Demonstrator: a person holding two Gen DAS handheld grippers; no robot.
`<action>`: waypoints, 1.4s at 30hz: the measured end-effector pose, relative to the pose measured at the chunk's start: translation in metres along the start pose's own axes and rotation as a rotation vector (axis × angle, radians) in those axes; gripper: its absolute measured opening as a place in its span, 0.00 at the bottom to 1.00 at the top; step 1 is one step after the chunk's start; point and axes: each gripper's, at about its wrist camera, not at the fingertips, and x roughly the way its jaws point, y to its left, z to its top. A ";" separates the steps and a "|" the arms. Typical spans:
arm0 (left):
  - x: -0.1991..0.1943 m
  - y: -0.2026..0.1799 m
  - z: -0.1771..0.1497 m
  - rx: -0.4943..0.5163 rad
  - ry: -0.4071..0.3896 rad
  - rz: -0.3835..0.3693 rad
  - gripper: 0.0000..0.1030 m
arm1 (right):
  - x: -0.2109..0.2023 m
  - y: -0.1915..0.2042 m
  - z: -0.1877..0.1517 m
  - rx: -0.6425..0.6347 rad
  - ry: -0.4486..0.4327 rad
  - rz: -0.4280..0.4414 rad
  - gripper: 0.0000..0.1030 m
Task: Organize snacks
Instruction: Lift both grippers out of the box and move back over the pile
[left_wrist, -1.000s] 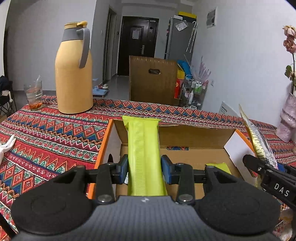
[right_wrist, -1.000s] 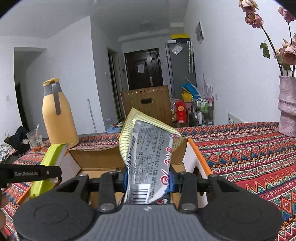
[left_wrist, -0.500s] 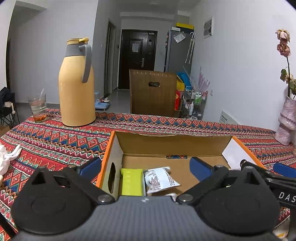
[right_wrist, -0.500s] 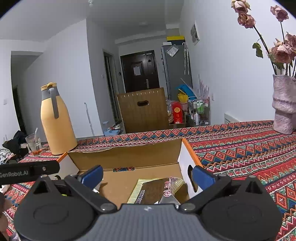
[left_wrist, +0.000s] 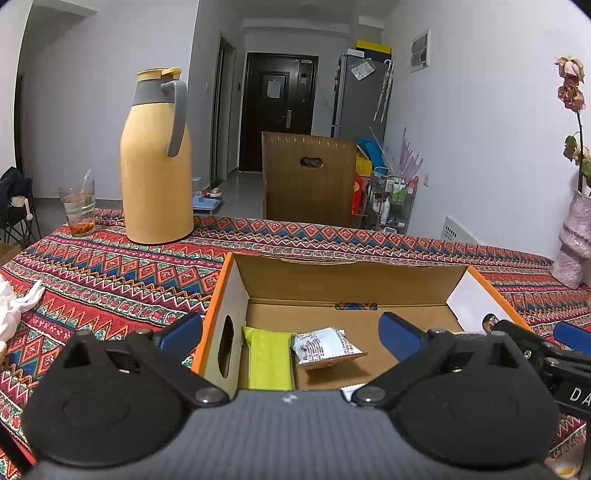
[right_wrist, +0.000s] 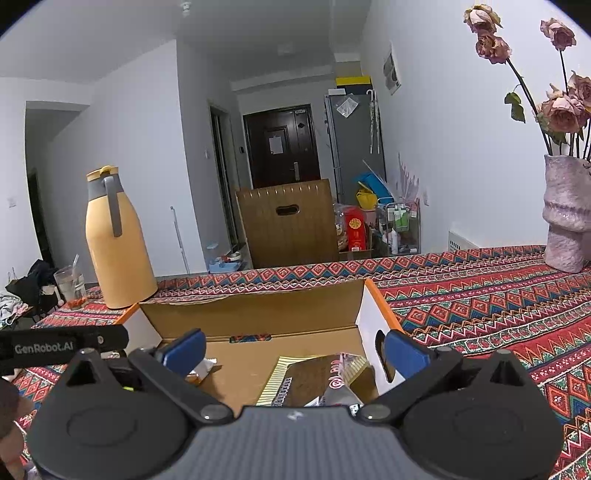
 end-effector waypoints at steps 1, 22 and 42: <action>0.000 0.000 0.000 -0.001 0.001 0.000 1.00 | 0.000 0.000 0.000 0.000 -0.001 0.000 1.00; -0.053 -0.005 0.001 0.068 -0.058 -0.010 1.00 | -0.065 0.006 0.010 -0.039 -0.060 -0.029 1.00; -0.116 0.033 -0.078 0.117 0.025 -0.072 1.00 | -0.136 -0.005 -0.065 -0.015 0.103 -0.078 1.00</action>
